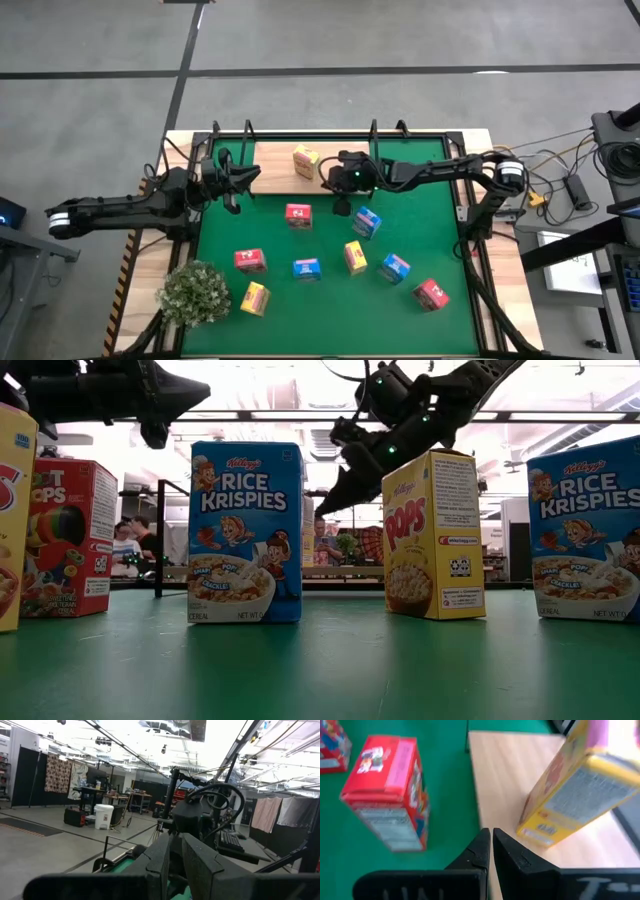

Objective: Stack cereal on shelf
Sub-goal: Put the top yellow cereal box on the shelf

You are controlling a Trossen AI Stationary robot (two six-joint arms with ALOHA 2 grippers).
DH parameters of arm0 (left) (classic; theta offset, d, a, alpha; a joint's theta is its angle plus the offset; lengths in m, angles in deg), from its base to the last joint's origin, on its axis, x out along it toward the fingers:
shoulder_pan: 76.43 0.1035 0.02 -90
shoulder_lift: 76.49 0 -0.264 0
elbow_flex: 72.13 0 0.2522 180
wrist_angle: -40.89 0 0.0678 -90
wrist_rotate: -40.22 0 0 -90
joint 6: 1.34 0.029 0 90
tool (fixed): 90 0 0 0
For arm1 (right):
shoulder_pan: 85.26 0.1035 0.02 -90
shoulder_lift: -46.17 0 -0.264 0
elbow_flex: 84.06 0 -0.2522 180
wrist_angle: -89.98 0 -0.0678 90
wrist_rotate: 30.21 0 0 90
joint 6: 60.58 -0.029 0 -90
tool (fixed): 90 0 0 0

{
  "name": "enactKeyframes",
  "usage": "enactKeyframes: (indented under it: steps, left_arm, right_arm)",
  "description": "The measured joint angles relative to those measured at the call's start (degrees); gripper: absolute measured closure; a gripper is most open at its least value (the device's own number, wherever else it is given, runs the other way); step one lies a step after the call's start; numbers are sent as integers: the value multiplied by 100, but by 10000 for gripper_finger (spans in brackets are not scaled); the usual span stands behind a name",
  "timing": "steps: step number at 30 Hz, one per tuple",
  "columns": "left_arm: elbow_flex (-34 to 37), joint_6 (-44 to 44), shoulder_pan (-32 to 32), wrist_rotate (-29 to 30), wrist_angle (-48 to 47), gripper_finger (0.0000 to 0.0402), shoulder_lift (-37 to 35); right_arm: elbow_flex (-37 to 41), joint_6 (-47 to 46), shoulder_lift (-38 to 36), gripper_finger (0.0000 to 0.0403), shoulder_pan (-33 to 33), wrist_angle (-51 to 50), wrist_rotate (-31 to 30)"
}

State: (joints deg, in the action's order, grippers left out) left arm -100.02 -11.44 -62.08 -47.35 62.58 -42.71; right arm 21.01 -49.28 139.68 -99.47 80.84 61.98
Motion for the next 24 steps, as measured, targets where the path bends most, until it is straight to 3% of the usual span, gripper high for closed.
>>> enactKeyframes:
  steps: [24]
  left_arm:
    - [0,-137,-1,1,56,365,13]
  right_arm:
    - [-1064,620,1082,390,-437,40,-71]
